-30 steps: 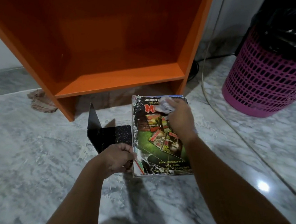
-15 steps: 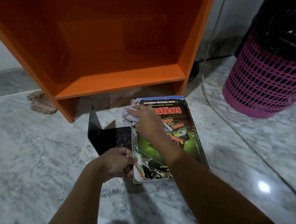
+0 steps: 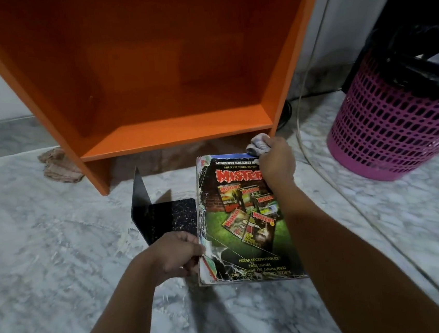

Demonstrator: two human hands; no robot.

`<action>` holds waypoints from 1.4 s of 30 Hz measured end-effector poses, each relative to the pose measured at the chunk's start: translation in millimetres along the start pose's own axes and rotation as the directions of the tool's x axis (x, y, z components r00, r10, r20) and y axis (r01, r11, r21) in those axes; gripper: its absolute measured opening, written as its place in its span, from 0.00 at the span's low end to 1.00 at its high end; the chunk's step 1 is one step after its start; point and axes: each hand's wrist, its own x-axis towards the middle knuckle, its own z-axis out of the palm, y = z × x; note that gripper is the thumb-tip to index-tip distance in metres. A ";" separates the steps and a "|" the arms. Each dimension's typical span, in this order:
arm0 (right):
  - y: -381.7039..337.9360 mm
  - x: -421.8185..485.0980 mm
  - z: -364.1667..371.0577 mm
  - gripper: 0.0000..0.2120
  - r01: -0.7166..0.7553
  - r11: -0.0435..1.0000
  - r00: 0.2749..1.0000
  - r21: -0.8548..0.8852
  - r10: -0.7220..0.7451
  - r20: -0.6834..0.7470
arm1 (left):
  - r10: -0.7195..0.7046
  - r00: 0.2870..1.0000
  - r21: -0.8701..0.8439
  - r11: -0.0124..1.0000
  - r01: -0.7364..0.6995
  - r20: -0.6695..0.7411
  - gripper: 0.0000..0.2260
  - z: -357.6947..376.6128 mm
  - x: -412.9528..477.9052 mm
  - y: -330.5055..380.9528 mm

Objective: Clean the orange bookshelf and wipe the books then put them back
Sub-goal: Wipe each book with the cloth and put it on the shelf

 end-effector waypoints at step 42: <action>-3.6 -91.3 -83.7 0.20 -0.350 0.684 0.936 0.640 0.290 0.201 | 0.596 0.756 0.528 0.748 -0.402 -0.270 0.10 6.7 -73.1 141.3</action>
